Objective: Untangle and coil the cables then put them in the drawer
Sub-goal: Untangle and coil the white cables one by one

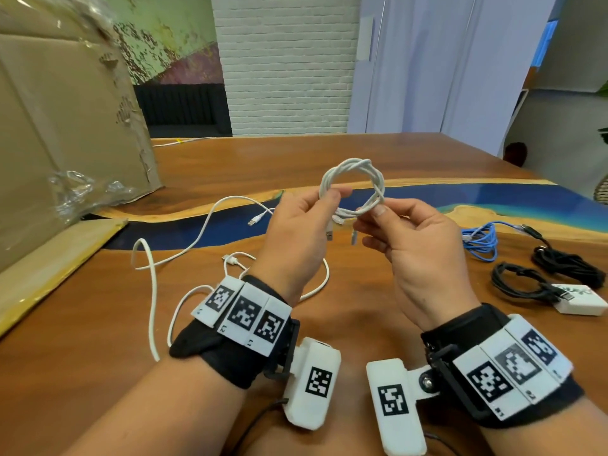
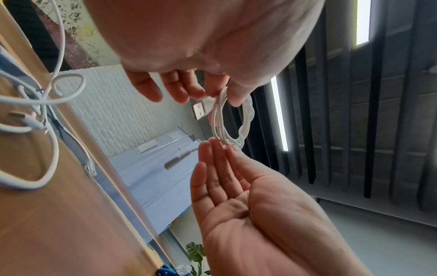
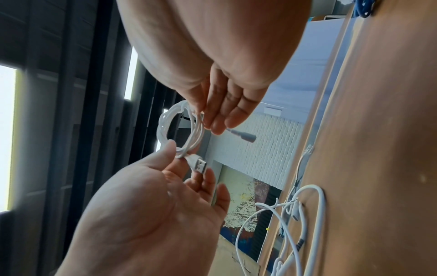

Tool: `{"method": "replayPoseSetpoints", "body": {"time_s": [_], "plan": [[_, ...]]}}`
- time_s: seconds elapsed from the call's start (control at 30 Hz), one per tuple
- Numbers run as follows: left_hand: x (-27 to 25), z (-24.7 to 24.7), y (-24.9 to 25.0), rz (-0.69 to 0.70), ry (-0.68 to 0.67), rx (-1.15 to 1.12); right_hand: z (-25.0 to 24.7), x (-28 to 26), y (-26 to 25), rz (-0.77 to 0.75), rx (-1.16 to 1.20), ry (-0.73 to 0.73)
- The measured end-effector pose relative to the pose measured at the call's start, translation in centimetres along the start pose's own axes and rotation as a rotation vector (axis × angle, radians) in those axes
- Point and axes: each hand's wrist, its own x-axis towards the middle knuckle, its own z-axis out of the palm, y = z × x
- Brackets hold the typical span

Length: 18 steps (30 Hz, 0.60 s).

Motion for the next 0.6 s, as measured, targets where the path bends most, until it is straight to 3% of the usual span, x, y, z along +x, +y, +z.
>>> {"method": "replayPoseSetpoints", "body": {"time_s": [0.23, 0.6], "plan": [[0.62, -0.71, -0.37, -0.034, -0.055, -0.021, -0.15, 0.18, 0.39, -0.033, -0.081, -0.014], [0.21, -1.08, -0.02, -0.09, -0.244, 0.071, -0.26, 0.08, 0.19, 0.196, 0.133, -0.151]]}}
